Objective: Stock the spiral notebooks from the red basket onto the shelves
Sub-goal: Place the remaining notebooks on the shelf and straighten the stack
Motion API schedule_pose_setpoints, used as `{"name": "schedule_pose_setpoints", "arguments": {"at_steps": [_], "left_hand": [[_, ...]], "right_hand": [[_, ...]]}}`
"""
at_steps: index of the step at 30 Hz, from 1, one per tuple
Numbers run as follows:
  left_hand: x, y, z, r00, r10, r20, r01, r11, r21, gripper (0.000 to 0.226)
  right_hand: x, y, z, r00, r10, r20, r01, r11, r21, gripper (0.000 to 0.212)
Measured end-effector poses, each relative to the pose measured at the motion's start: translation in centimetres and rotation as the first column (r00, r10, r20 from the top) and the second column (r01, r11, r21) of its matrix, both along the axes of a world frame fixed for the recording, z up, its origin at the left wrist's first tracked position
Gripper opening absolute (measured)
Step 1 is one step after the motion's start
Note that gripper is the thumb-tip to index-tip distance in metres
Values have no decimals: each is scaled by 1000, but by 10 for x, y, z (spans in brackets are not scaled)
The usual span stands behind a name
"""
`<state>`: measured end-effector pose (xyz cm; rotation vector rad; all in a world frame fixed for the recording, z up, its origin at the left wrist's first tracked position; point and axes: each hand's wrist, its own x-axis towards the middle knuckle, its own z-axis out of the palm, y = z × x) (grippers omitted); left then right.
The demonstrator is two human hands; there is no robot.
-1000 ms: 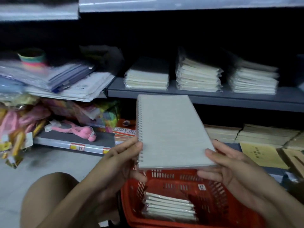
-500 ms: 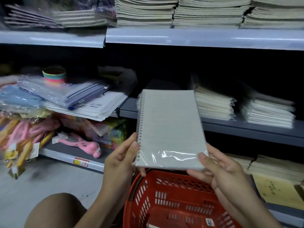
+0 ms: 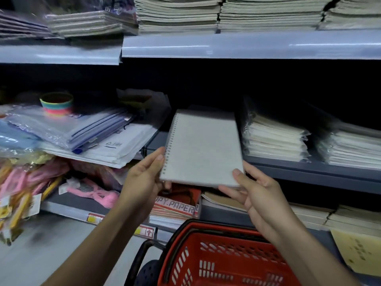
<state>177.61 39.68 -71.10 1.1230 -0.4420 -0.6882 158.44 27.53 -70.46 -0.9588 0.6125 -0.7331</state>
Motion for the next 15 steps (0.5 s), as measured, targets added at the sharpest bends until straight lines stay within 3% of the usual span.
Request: {"name": "schedule_pose_setpoints", "arguments": {"at_steps": [4, 7, 9, 11, 13, 15], "left_hand": [[25, -30, 6, 999, 42, -27, -41, 999, 34, 18], [22, -41, 9, 976, 204, -75, -200, 978, 61, 20], [14, -35, 8, 956, 294, 16, -295, 951, 97, 27], [3, -22, 1, 947, 274, 166, -295, 947, 124, 37], [-5, -13, -5, 935, 265, 237, -301, 944, 132, 42], [-4, -15, -10, 916, 296, 270, -342, 929, 142, 35]], "right_hand": [[31, -29, 0, 1000, 19, -10, -18, 996, 92, 37], [37, -39, -3, 998, 24, -62, -20, 998, 61, 44], [29, -39, -8, 998, 4, -68, -6, 1000, -19, 57], [20, -36, -14, 994, -31, -101, 19, 993, -117, 70], [18, -33, -19, 986, -104, -128, 77, 976, -205, 61], [24, -35, -26, 961, -227, -160, 176, 943, -284, 34]]}}
